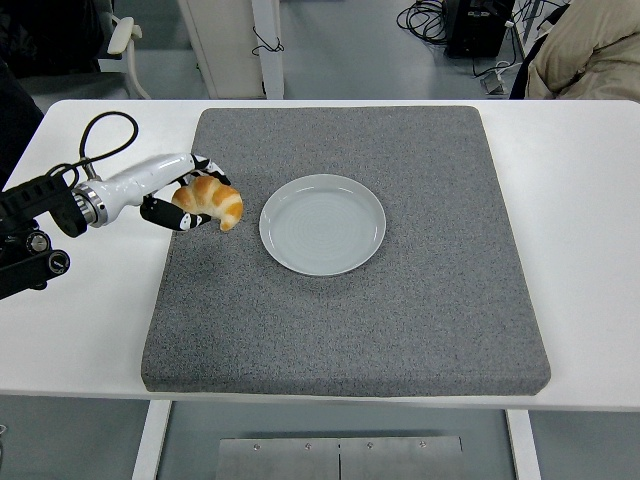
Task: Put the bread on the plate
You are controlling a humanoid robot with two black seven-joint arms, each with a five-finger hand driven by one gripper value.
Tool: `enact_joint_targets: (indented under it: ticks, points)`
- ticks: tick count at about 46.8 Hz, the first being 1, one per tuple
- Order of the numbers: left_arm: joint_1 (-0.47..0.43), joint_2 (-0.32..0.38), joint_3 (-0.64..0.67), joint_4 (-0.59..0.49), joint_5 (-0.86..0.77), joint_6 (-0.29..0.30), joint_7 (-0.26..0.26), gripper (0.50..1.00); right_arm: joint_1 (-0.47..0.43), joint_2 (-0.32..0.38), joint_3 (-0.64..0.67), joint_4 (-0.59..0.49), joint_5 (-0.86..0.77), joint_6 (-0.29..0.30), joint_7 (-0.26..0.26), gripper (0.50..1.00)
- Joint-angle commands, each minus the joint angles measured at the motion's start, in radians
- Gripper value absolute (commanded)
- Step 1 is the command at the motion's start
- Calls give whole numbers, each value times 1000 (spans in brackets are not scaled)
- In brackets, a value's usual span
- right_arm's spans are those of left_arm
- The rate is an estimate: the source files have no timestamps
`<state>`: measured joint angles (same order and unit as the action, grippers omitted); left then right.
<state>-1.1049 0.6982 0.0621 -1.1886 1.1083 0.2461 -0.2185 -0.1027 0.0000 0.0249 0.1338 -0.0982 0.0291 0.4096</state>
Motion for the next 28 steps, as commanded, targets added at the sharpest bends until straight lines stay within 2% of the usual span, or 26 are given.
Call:
enact_joint_targets:
  ticks: [1,14,28]
  points:
    - [-20,6,-5,0,-2,-2,-1,500,0,0,0,0,0,0,0,1000]
    - [-116,24,-13,0,-7,-33,1,500,0,0,0,0,0,0,0,1000]
    - [-179,35,-67,0,-24,-100,10,500,0,0,0,0,0,0,0,1000]
